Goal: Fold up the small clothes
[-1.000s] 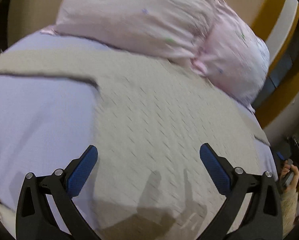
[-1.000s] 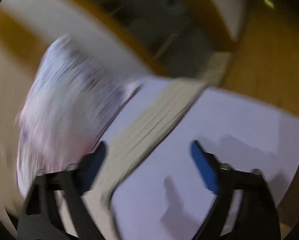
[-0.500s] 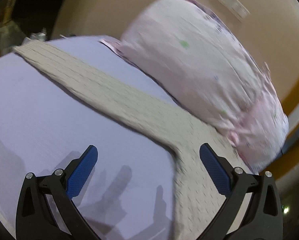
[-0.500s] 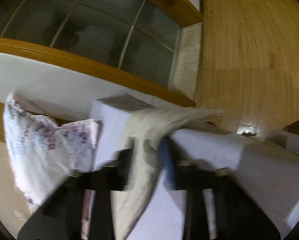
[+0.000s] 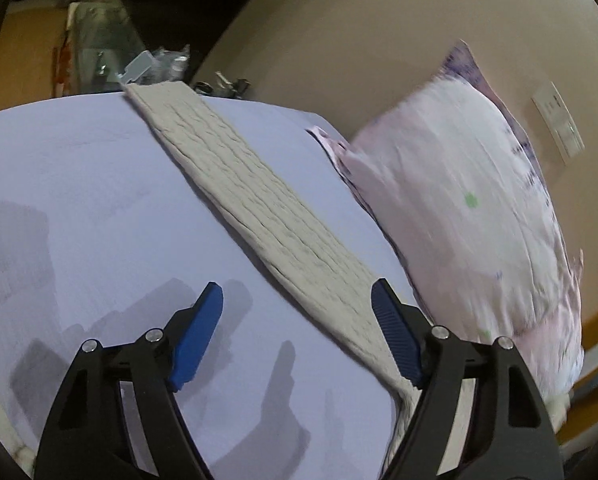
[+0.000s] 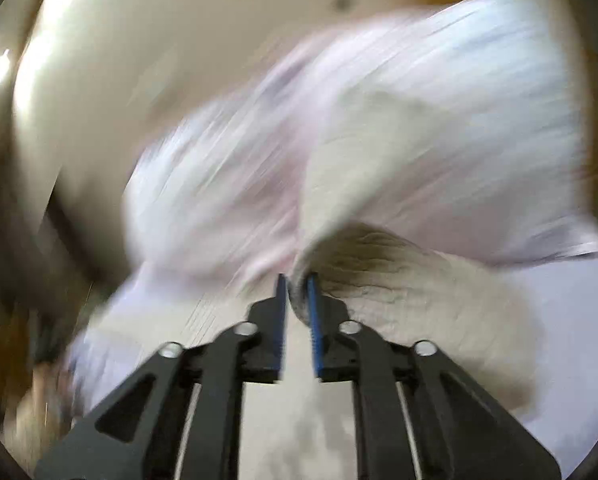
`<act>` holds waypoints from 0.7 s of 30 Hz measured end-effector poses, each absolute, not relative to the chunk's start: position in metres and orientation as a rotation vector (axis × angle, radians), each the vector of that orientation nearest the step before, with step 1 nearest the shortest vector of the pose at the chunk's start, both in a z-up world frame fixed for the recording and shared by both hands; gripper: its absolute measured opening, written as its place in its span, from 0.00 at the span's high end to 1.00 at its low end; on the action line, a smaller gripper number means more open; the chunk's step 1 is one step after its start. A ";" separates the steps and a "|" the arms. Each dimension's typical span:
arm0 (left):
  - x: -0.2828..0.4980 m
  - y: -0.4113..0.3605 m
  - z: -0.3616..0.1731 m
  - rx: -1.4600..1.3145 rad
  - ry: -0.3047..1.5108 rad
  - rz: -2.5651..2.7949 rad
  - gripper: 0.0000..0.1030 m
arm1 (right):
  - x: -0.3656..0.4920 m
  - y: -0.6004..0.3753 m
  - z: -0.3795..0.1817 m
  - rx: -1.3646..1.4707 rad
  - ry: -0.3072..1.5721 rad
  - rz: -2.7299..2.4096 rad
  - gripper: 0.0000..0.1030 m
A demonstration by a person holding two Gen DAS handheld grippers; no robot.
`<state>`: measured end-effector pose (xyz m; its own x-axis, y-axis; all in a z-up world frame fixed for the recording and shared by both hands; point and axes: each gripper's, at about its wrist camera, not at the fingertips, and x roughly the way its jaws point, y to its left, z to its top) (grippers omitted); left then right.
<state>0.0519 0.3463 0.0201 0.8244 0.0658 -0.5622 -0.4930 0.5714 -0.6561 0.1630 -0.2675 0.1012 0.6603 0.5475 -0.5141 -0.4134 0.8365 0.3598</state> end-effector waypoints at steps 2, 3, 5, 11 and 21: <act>0.053 0.357 0.016 -0.952 0.523 0.352 0.30 | 0.160 -0.223 0.078 0.162 0.766 0.618 0.65; 0.054 0.361 0.015 -0.966 0.524 0.353 0.33 | 0.158 -0.216 0.074 0.165 0.776 0.632 0.63; 0.056 0.376 0.010 -1.003 0.527 0.370 0.37 | 0.150 -0.226 0.074 0.233 0.747 0.629 0.46; 0.065 0.415 -0.007 -1.150 0.505 0.405 0.49 | 0.138 -0.290 0.083 0.311 0.706 0.477 0.31; 0.086 0.454 -0.020 -1.278 0.493 0.448 0.81 | 0.135 -0.330 0.068 0.390 0.724 0.398 0.28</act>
